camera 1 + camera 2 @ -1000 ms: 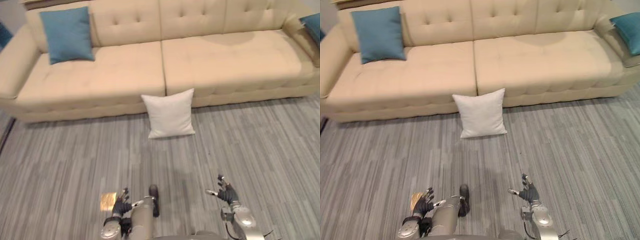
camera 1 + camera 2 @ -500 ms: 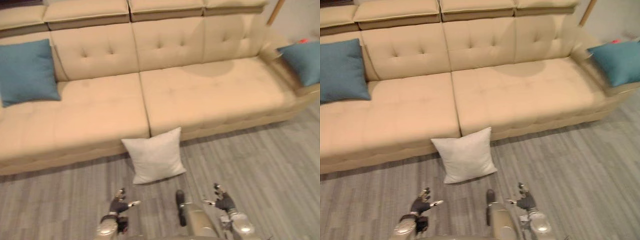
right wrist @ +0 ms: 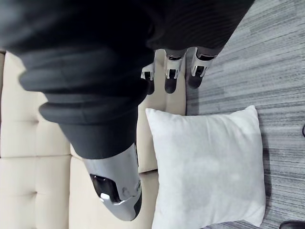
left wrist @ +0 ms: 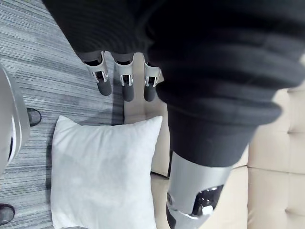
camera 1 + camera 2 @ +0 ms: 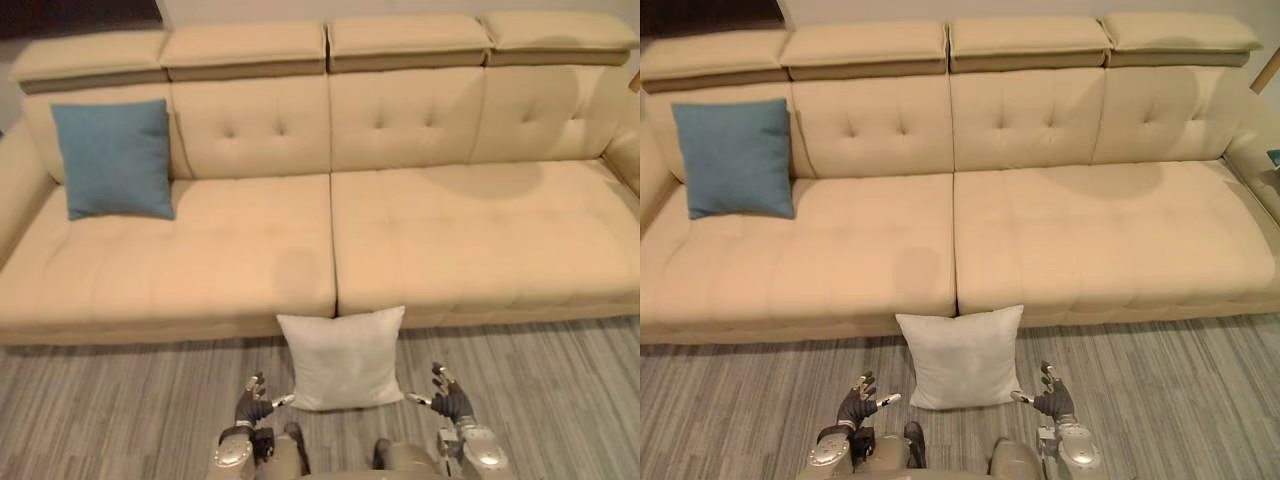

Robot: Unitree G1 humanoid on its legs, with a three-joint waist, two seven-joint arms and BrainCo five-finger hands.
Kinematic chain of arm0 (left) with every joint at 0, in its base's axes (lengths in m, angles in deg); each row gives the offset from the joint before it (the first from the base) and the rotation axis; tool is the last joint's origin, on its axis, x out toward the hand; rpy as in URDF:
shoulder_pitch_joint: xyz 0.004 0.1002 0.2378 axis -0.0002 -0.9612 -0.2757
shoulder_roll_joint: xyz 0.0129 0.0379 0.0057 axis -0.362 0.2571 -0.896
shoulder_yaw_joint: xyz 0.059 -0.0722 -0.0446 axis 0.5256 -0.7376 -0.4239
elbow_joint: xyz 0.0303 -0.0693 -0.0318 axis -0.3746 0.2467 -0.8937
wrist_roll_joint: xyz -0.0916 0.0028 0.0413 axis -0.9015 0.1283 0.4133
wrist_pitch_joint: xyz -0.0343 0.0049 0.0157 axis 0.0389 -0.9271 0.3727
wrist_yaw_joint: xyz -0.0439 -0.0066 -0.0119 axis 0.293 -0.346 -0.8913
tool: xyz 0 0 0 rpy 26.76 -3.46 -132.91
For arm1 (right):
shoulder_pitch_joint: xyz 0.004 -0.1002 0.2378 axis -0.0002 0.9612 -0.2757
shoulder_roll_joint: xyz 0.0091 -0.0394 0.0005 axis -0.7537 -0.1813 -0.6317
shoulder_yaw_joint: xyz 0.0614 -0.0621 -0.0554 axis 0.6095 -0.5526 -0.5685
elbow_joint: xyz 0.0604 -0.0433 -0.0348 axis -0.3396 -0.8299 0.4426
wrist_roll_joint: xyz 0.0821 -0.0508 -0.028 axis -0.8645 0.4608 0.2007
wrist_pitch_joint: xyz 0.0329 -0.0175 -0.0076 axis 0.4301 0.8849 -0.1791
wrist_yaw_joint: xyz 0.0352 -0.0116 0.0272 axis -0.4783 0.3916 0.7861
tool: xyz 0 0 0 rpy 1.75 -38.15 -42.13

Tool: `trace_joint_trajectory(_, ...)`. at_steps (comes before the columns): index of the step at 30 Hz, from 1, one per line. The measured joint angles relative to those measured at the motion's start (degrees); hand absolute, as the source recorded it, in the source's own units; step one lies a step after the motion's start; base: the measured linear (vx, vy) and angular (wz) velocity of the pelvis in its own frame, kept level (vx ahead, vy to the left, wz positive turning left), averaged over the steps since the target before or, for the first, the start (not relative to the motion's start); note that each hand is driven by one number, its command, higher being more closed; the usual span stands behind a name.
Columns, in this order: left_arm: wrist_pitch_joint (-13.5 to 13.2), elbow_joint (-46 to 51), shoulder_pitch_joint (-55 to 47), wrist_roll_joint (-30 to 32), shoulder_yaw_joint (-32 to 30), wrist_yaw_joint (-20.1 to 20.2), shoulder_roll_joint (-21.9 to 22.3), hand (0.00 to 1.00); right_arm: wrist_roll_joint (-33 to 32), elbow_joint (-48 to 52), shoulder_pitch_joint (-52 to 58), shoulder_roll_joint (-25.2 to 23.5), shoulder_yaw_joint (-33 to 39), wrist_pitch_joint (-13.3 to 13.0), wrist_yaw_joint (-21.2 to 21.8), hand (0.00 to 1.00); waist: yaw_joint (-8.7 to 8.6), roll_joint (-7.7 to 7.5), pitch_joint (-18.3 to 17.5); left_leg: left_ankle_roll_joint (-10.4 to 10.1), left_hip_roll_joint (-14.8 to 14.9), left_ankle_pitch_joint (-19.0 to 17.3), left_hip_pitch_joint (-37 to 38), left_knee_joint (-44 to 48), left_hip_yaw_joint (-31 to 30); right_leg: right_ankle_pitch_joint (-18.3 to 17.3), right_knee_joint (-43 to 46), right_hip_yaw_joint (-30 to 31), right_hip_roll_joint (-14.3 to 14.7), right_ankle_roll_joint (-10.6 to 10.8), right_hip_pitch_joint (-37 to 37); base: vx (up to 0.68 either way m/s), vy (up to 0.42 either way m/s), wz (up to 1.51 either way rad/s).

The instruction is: Pick up cushions and gather them together orderly.

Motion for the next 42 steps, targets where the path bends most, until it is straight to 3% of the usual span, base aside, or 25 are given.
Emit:
trace_joint_trajectory(4, -0.02, 0.03, 3.53, -0.61, -1.28, -1.34, -0.69, 0.0, -0.73, -1.12, -5.47, 0.12, -0.13, -0.1, -0.51, 0.0, 0.04, 0.8, 3.0, 1.13, 0.3, -2.24, -6.28, 6.04, 0.6, -0.83, 4.69, 1.4, -0.5, 0.57, -5.87, 0.0, 0.087, -0.1)
trace_joint_trajectory(8, -0.81, 0.27, 10.6, -3.37, -2.06, -3.34, -3.21, 0.0, -2.8, -1.66, -12.23, 1.15, -0.7, -0.88, -2.8, 0.0, 0.19, 0.59, 7.26, 1.64, 1.56, -4.69, -14.37, 13.0, 0.0, -2.68, 11.23, 1.79, -0.36, 0.52, -13.67, -0.11, 0.028, 0.01)
trace_joint_trajectory(12, -1.5, 0.1, 19.81, -7.28, -4.71, -4.83, -5.06, 0.0, -5.02, -4.93, -23.36, 3.57, -1.26, -1.09, -5.59, 0.0, 0.14, 0.54, 10.91, 1.77, 3.45, -7.21, -27.61, 21.78, -0.38, -4.32, 19.86, 3.28, 0.41, 0.42, -27.29, -0.18, 0.009, -0.1)
trace_joint_trajectory(18, -1.67, -1.56, 40.62, -10.67, -13.43, -8.21, -6.52, 0.0, -7.33, -13.55, -47.2, 6.87, -0.36, -0.93, -10.2, 0.0, 0.12, 0.65, 18.29, 3.2, 6.51, -6.88, -47.87, 32.38, -1.03, -4.45, 31.27, 5.06, 2.38, -0.04, -48.34, -0.12, -0.028, -0.11)
trace_joint_trajectory(28, -2.06, -2.78, 60.78, -15.07, -12.39, -9.6, -8.54, 0.0, -9.62, -21.19, -72.09, 10.36, -0.55, 0.1, -13.98, 0.0, -0.16, 0.8, 20.05, 3.43, 9.14, -6.44, -68.79, 42.03, -2.69, -4.98, 42.44, 5.91, 3.9, -0.86, -69.95, -0.09, -0.044, -0.02)
trace_joint_trajectory(29, -1.97, -2.8, 62.01, -15.39, -11.96, -9.6, -8.61, 1.0, -9.98, -22.01, -74.28, 9.88, -0.54, 0.33, -14.22, 0.0, -0.18, 0.8, 20.05, 3.19, 9.34, -6.29, -70.18, 42.15, -2.77, -4.63, 42.5, 5.92, 4.2, -1.0, -71.36, -0.07, -0.021, -0.05)
trace_joint_trajectory(30, -1.92, -2.8, 62.53, -15.78, -11.38, -9.62, -8.59, 1.0, -10.1, -22.25, -75.38, 9.57, -0.54, 0.49, -14.54, 1.0, -0.22, 0.8, 20.05, 3.15, 9.38, -6.17, -70.83, 42.17, -2.79, -4.47, 42.51, 5.93, 4.24, -1.04, -72.05, -0.05, -0.007, -0.05)
trace_joint_trajectory(34, -1.5, -2.79, 65.39, -16.86, -8.07, -9.79, -8.49, 1.0, -11.9, -22.39, -81.1, 7.18, -0.55, 1.4, -16.27, 1.0, -0.18, 0.83, 20.06, 3.58, 9.92, -5.83, -73.63, 43.56, -2.79, -4.34, 43.73, 5.91, 4.35, -1.03, -74.83, -0.01, 0.007, -0.02)
trace_joint_trajectory(42, 0.03, -2.28, 67.22, -19.91, -8.81, -11.41, -11.15, 1.0, -16.91, -20.45, -83.02, 4.89, -0.11, 1.46, -18.04, 1.0, -1.16, 0.86, 20.09, 3.55, 10.18, -5.79, -74.8, 43.97, -2.56, -4.34, 44.54, 6.16, 4.53, -1.03, -76.5, 0.0, 0.0, 0.0)
